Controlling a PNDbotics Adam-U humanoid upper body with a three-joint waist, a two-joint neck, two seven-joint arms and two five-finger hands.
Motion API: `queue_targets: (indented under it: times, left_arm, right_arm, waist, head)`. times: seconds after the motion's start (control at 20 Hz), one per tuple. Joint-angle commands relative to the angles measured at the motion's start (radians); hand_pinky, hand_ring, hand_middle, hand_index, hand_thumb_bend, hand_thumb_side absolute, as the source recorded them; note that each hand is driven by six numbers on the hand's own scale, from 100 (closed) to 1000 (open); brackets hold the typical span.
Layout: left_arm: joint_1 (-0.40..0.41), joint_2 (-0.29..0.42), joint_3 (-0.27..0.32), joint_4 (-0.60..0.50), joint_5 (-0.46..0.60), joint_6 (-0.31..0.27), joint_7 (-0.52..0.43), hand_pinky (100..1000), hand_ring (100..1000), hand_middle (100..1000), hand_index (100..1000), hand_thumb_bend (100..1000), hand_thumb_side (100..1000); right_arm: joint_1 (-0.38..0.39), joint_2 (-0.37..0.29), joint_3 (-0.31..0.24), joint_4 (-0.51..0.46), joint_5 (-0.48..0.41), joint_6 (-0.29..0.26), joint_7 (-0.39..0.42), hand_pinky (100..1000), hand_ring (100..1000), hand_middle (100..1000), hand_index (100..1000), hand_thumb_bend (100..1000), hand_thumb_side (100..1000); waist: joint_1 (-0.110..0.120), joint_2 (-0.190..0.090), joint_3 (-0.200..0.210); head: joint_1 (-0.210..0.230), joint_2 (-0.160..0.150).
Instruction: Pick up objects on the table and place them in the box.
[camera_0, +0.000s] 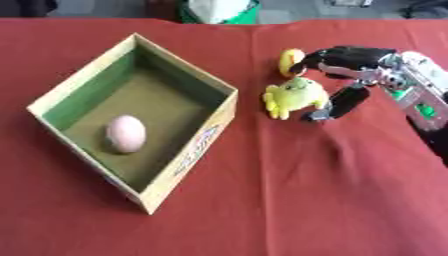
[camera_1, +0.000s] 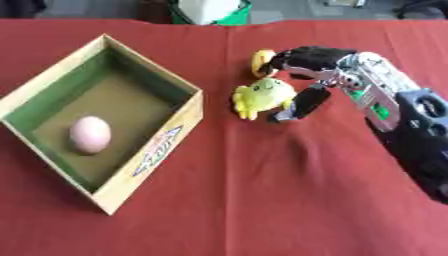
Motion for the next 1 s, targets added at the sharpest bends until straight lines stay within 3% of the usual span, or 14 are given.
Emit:
queue_targets:
  times: [0.05,0.45,0.55,0.7,1.0]
  left_arm:
    - [-0.009,0.006,-0.002,-0.017,0.002,-0.001,-0.004,709,582,657,761,100,911]
    - [-0.011,0.004,-0.002,-0.017,0.002,0.0,-0.004,710,583,658,761,100,911]
    - [-0.011,0.004,-0.002,-0.017,0.002,0.0,-0.004,710,583,658,761,100,912]
    - [-0.011,0.003,-0.003,-0.017,0.002,0.001,-0.004,710,583,658,761,100,912]
    - [-0.011,0.003,-0.003,-0.017,0.002,0.002,-0.004,710,584,659,761,100,911]
  right_arm:
    - [-0.024,-0.013,-0.004,0.028,0.025,-0.01,-0.019,731,920,808,933,471,585]
    - [-0.033,0.003,0.004,0.082,0.058,-0.021,-0.052,725,912,771,900,356,591]
    - [-0.034,0.006,0.005,0.088,0.06,-0.025,-0.056,722,904,748,876,235,596]
    - [-0.036,0.006,0.005,0.088,0.054,-0.025,-0.065,717,893,713,845,158,566]
    - [-0.038,0.008,0.002,0.083,0.047,-0.004,-0.108,679,835,611,747,100,454]
  waist:
    - [-0.001,-0.014,0.0]
    - [-0.002,-0.009,0.006]
    - [-0.002,-0.009,0.006]
    - [-0.003,-0.009,0.005]
    - [-0.003,-0.01,0.006]
  head:
    - [0.0,-0.015]
    - [0.004,-0.02]
    - [0.005,-0.02]
    - [0.005,-0.019]
    - [0.005,-0.021]
